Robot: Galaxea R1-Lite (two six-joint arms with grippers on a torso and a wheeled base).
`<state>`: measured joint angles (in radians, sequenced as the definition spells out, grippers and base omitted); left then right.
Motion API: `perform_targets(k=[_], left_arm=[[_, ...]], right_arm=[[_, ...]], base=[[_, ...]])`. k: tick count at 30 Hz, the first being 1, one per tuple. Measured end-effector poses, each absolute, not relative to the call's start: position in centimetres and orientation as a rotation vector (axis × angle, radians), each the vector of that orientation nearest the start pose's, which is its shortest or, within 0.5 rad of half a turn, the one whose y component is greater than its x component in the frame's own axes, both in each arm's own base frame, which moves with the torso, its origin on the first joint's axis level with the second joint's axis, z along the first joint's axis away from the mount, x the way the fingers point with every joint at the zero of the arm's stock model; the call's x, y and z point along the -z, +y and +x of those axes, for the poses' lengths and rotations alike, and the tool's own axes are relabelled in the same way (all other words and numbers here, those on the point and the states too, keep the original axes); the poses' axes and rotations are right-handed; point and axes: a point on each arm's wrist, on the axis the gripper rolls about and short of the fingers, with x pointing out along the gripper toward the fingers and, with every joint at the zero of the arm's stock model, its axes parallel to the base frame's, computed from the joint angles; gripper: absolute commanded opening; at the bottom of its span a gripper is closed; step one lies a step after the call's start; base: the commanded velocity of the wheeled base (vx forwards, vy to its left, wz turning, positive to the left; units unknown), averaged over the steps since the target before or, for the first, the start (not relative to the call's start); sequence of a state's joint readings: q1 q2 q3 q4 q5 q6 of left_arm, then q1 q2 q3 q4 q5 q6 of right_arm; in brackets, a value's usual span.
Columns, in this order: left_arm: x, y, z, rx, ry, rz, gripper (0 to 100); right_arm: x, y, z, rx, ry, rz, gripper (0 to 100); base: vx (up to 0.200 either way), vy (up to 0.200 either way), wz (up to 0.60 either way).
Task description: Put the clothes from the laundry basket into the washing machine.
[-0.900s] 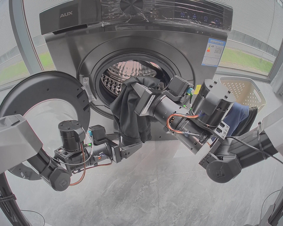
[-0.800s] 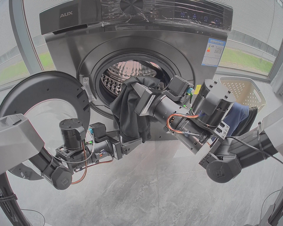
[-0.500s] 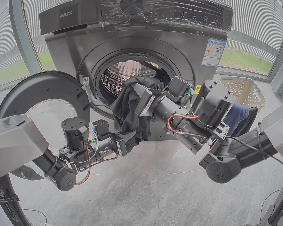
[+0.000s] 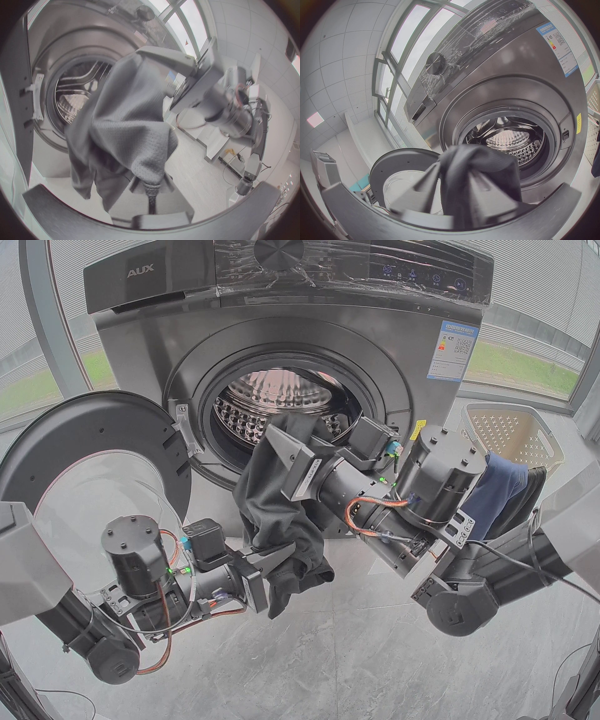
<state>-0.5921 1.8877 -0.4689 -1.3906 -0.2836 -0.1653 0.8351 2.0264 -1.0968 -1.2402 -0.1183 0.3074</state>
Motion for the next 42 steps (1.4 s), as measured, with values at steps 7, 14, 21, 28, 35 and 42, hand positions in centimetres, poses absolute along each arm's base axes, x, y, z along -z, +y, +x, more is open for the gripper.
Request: perform_targets(k=[7,14,21,28,35,42], left_arm=[[-13.5,-16.2,23.1,0.848,-0.020,-0.185,0],[-14.2,-15.6,24.7,0.766,-0.064,-0.214,0],[-15.4,-15.7,26.3,0.674,-0.126,-0.273,0],[-15.8,-15.9,26.6,0.665,-0.146,-0.286,0],[-15.7,-16.1,26.7,0.665,-0.144,-0.284,0],[-15.9,-16.2,26.7,0.655,-0.153,-0.286,0]], right_arm=[[-19.0,27.9,27.0,-0.716,-0.124,0.396,100],[-17.4,24.9,27.4,-0.641,-0.077,0.321,100],[-14.7,22.1,26.8,-0.583,0.018,0.218,100],[-12.1,21.5,25.0,-0.650,0.113,0.168,100],[-11.1,22.6,23.9,-0.732,0.121,0.163,100],[-10.4,24.3,25.8,-0.738,0.060,0.187,100]], base=[[0.000,0.000,0.00],[0.000,0.000,0.00],[0.000,0.000,0.00],[0.000,0.000,0.00],[0.000,0.000,0.00],[0.000,0.000,0.00]])
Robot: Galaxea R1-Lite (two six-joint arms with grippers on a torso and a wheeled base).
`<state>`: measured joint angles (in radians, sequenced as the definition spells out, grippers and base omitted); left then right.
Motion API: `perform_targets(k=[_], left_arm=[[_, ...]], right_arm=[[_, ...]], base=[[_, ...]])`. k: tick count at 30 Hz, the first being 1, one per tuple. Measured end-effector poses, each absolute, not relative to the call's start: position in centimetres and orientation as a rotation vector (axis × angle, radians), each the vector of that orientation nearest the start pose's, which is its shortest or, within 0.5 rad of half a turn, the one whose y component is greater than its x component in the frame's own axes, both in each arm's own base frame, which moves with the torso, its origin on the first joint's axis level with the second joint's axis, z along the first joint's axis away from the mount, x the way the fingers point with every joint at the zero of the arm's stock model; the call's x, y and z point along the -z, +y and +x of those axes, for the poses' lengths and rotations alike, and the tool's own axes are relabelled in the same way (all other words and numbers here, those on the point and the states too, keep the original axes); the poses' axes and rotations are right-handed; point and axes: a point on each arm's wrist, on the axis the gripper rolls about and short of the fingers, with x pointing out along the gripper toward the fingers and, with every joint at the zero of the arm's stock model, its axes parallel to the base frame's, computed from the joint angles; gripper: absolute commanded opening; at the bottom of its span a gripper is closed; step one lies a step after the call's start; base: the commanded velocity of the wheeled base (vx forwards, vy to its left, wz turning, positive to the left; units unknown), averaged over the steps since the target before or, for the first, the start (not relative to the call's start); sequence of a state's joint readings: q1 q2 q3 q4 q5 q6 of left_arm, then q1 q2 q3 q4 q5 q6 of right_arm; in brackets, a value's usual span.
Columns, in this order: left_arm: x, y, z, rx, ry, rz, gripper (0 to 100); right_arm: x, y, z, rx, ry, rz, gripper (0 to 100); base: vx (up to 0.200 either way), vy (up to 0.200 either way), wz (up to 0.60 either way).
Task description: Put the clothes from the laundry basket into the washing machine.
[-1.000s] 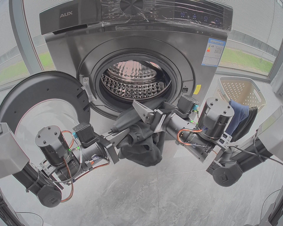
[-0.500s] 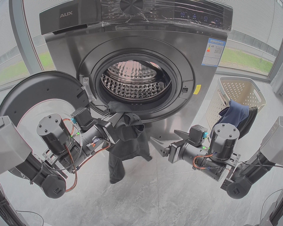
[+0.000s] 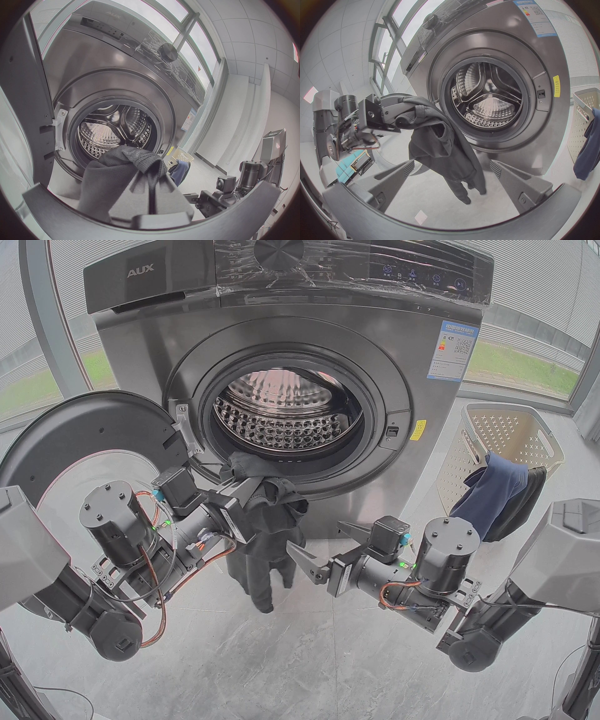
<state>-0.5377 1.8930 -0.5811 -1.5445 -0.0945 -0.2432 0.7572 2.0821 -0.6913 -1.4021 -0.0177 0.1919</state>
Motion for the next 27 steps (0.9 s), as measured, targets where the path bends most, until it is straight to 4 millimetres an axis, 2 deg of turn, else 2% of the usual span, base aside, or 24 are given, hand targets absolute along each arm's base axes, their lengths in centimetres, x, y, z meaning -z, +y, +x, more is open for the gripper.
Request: perform_targets(k=[18,27], left_arm=[[-16.6,-16.3,27.0,0.645,-0.186,-0.296,0],[-16.6,-16.5,26.9,0.650,-0.186,-0.296,0]], right_arm=[[-10.0,28.1,29.7,-0.760,-0.080,0.265,100],[-9.9,30.2,29.7,-0.827,-0.104,0.293,100]], base=[[0.000,0.000,0.00],[0.000,0.000,0.00]])
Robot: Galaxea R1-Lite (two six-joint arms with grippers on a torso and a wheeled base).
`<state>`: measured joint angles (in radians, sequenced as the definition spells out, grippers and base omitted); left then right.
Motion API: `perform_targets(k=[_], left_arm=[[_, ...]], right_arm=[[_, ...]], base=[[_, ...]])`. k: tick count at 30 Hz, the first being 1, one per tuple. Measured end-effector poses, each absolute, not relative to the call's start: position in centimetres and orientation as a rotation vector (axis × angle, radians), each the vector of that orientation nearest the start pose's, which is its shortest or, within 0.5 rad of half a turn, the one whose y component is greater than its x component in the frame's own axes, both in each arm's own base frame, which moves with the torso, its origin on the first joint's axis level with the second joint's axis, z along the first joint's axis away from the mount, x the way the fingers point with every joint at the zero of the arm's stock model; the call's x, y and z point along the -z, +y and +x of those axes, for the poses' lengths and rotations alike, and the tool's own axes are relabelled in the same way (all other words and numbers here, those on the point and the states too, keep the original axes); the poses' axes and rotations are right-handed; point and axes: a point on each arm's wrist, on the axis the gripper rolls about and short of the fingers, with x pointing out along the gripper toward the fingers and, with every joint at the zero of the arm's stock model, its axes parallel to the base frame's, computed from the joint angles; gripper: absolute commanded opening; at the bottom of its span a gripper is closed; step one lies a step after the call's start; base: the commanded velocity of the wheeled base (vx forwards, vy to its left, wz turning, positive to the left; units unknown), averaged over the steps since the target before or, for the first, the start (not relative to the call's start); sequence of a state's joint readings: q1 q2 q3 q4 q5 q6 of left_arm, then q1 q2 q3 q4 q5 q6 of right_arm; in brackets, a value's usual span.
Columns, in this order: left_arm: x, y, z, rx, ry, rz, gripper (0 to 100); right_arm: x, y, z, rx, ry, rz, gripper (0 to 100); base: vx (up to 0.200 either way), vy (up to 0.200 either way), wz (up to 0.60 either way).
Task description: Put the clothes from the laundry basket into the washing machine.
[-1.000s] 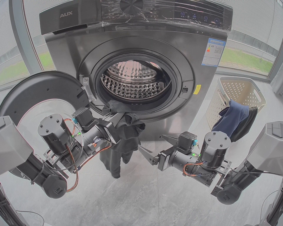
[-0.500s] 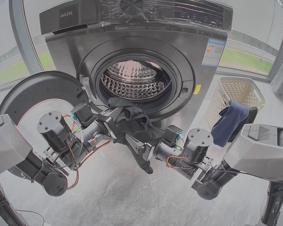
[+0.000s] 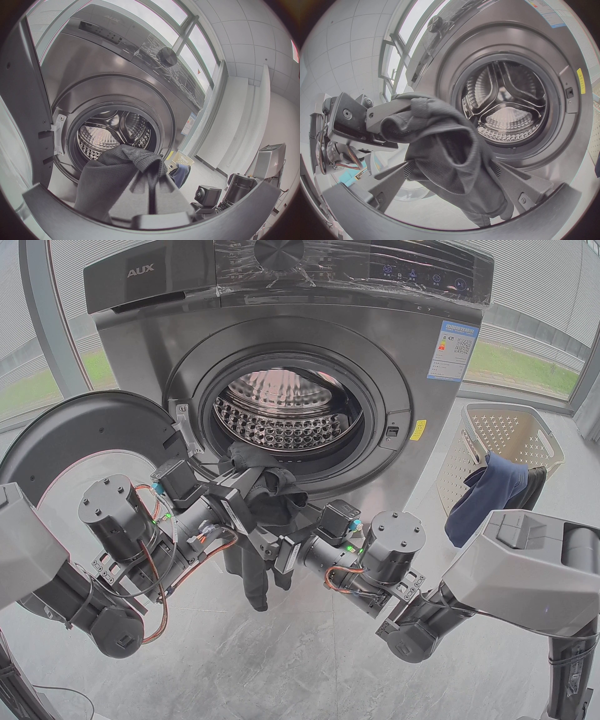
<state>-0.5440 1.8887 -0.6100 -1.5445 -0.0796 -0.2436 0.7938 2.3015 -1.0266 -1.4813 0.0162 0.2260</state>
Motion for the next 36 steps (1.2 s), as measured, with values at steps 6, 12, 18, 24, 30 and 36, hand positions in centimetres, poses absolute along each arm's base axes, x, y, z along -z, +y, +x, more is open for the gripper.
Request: perform_targets(k=[6,12,18,24,30,36], left_arm=[[-16.7,-16.5,26.9,0.650,-0.191,-0.298,0],[-16.8,-16.5,26.9,0.651,-0.195,-0.298,0],[-16.7,-16.3,27.1,0.642,-0.192,-0.296,0],[-16.4,-16.1,27.5,0.630,-0.185,-0.294,0],[-16.2,-15.8,28.0,0.611,-0.184,-0.294,0],[-16.3,-15.7,28.2,0.597,-0.189,-0.299,0]], right_arm=[[-10.0,31.5,29.5,-0.851,-0.120,0.309,100],[-9.7,32.2,30.1,-0.845,-0.163,0.330,0],[-9.3,31.9,30.5,-0.831,-0.171,0.329,0],[-9.1,30.7,29.6,-0.819,-0.127,0.303,0],[-10.2,28.4,27.6,-0.808,-0.084,0.266,0],[-11.6,27.1,27.0,-0.794,-0.092,0.263,0]], base=[[0.000,0.000,0.00],[0.000,0.000,0.00],[0.000,0.000,0.00],[0.000,0.000,0.00],[0.000,0.000,0.00],[0.000,0.000,0.00]])
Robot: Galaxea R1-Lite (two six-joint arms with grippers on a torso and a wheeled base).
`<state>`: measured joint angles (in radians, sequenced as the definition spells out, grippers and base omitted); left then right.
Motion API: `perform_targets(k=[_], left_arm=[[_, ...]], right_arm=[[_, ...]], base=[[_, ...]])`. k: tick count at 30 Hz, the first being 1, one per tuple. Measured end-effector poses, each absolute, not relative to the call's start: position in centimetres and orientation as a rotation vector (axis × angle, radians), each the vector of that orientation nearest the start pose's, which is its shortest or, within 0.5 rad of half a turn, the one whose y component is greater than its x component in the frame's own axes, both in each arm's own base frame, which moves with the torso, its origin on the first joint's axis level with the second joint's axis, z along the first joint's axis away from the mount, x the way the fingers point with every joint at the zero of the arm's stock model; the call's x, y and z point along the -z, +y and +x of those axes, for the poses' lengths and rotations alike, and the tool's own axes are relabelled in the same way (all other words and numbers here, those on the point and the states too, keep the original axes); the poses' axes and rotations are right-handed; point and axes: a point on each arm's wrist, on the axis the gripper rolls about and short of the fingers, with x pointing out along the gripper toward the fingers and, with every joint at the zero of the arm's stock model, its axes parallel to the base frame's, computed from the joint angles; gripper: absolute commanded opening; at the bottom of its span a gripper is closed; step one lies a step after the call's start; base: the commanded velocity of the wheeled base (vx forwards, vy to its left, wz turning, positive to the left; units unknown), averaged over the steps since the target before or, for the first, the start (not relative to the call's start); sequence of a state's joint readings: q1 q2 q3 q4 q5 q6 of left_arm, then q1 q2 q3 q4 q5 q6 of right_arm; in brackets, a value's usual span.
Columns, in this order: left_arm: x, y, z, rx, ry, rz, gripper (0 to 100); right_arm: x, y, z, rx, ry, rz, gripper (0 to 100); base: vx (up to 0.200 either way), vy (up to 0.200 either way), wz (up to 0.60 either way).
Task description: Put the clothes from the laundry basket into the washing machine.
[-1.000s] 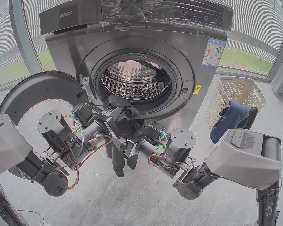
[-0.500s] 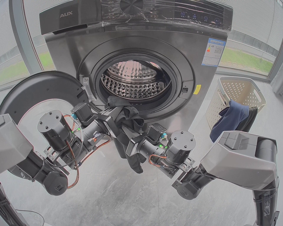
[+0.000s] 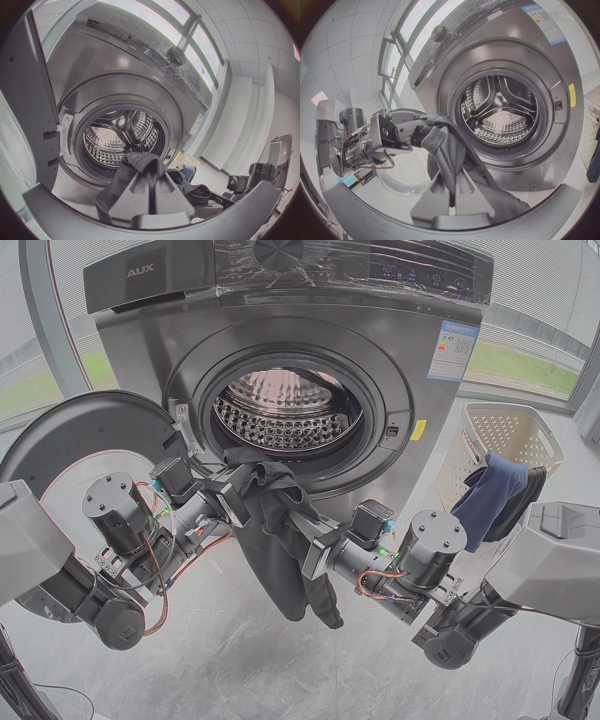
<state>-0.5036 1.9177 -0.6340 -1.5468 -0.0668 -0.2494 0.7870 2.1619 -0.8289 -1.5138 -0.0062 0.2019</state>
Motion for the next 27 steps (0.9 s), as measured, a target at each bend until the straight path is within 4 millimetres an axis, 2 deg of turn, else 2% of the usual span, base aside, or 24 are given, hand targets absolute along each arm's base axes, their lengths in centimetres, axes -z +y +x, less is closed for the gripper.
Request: perform_targets(k=[11,12,27], left_arm=[[-16.5,-15.7,28.1,0.599,-0.194,-0.302,0],[-16.5,-15.7,28.0,0.601,-0.196,-0.302,0],[-17.8,-15.9,27.5,0.601,-0.237,-0.315,0]], right_arm=[[-12.1,26.3,27.0,-0.780,-0.093,0.261,0],[-12.0,26.3,27.0,-0.780,-0.091,0.261,100],[-9.3,27.5,27.2,-0.803,-0.027,0.234,100]], base=[[0.000,0.000,0.00],[0.000,0.000,0.00],[0.000,0.000,0.00]])
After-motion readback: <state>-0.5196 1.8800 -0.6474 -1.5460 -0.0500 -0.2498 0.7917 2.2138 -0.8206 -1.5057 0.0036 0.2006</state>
